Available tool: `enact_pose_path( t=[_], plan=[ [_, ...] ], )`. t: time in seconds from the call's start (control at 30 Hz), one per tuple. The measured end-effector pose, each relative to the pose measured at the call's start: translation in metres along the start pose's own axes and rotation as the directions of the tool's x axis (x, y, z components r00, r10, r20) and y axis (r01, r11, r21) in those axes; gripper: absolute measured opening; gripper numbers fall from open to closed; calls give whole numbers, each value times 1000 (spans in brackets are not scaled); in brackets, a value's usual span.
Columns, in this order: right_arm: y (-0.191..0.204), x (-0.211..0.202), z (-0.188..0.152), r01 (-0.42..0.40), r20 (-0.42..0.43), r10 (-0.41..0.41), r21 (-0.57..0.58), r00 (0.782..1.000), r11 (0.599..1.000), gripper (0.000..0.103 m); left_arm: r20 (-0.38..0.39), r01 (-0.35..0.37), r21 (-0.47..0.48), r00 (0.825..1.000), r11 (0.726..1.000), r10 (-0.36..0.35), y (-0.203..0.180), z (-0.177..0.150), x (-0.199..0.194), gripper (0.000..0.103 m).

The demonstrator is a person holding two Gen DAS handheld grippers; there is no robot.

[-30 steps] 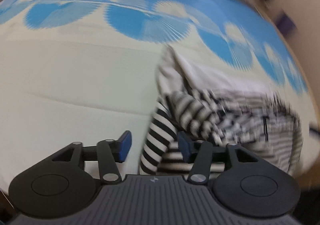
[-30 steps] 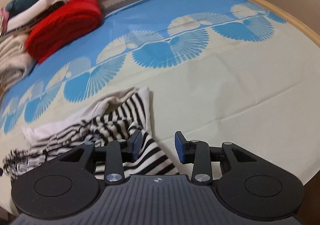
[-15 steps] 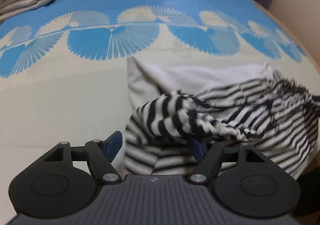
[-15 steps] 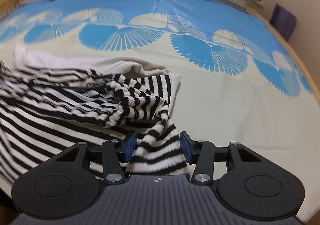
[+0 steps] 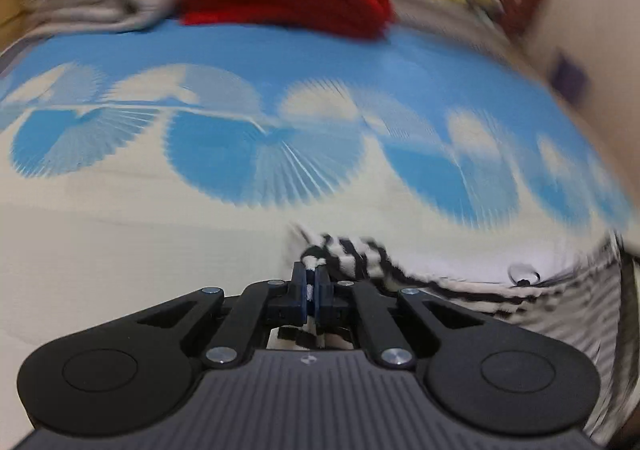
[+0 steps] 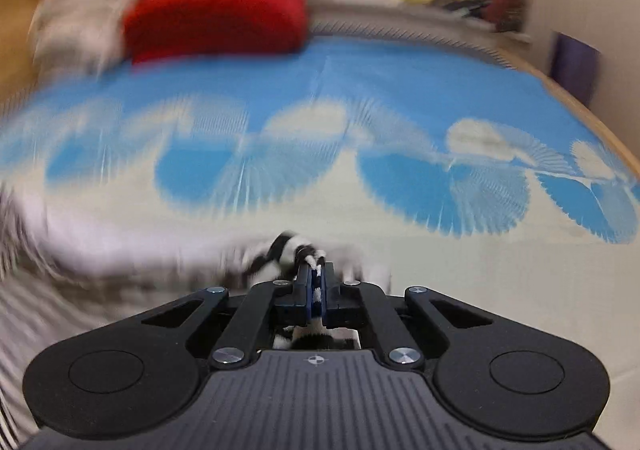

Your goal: Fold small clothes

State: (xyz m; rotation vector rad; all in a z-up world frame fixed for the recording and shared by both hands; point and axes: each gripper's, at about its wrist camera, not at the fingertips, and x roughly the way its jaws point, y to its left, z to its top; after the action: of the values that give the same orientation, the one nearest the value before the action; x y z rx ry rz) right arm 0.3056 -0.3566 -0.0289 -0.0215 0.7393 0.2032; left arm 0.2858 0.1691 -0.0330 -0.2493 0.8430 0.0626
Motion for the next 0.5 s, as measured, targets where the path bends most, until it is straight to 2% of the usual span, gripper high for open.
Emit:
enact_pose_path(
  t=[0.03, 0.1, 0.17, 0.23, 0.33, 0.43, 0.47, 0.5],
  plan=[
    [-6, -2, 7, -8, 42, 6, 61, 999, 998, 3, 15, -8, -29, 1000, 1000, 9, 3, 3, 0, 3],
    [-9, 0, 15, -3, 89, -7, 119, 996, 993, 3, 17, -24, -2, 1000, 1000, 24, -4, 7, 5, 3],
    [-3, 9, 20, 29, 84, -39, 112, 996, 993, 3, 29, -41, 27, 999, 999, 40, -8, 11, 9, 3],
    [-2, 17, 24, 52, 75, -63, 139, 995, 989, 3, 66, -55, 1, 996, 999, 54, -5, 16, 11, 3],
    [2, 25, 32, 58, 113, -76, 154, 991, 986, 3, 95, -85, -3, 992, 996, 85, -3, 20, 19, 3],
    [10, 38, 35, 100, 108, -114, 127, 988, 987, 3, 22, -91, 21, 996, 996, 90, -4, 19, 45, 4],
    [11, 46, 33, 123, 87, -134, 119, 987, 985, 3, -50, -67, 19, 996, 998, 68, -4, 16, 60, 5],
    [11, 56, 30, 154, 45, -160, 109, 986, 982, 4, -132, -51, 14, 990, 999, 52, -2, 12, 75, 9]
  ],
)
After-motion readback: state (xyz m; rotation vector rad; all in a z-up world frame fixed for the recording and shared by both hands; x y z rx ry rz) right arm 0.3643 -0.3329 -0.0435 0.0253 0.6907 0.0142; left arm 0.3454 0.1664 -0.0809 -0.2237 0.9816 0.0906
